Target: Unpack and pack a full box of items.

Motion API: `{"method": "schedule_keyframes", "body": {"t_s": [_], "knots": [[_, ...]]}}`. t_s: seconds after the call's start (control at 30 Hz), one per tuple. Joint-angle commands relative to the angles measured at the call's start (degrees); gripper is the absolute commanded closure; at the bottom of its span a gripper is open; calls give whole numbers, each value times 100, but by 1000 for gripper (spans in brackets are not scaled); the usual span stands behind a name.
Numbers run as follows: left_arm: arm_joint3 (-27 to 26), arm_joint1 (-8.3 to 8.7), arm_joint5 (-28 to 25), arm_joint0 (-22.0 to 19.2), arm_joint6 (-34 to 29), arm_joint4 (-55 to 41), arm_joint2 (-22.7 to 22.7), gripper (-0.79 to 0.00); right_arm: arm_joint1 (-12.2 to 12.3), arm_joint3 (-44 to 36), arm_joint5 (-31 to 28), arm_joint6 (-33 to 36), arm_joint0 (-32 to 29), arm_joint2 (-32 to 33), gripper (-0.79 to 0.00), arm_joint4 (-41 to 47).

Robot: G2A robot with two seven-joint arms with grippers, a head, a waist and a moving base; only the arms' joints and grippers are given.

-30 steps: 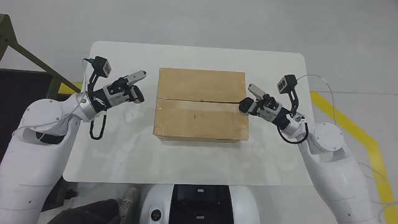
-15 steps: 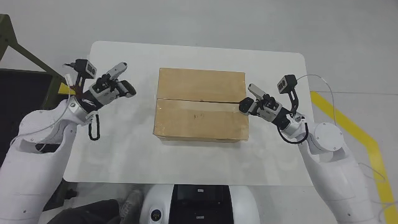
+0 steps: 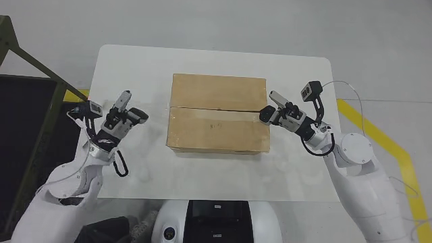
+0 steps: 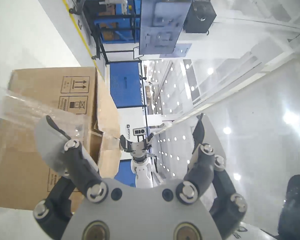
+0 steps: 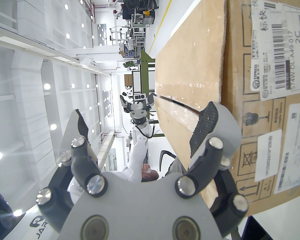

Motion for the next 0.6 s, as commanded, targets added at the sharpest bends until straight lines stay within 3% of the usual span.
{"method": "schedule_keyframes", "body": {"t_s": [0.0, 0.07, 0.57], "knots": [[-65, -38, -136, 138, 478, 501, 71, -785, 0, 0, 0, 0, 0, 0, -785, 0], [-150, -82, -194, 249, 789, 680, 211, -785, 0, 0, 0, 0, 0, 0, -785, 0], [-167, -122, -70, 211, 946, 663, 244, -785, 0, 0, 0, 0, 0, 0, -785, 0]]}}
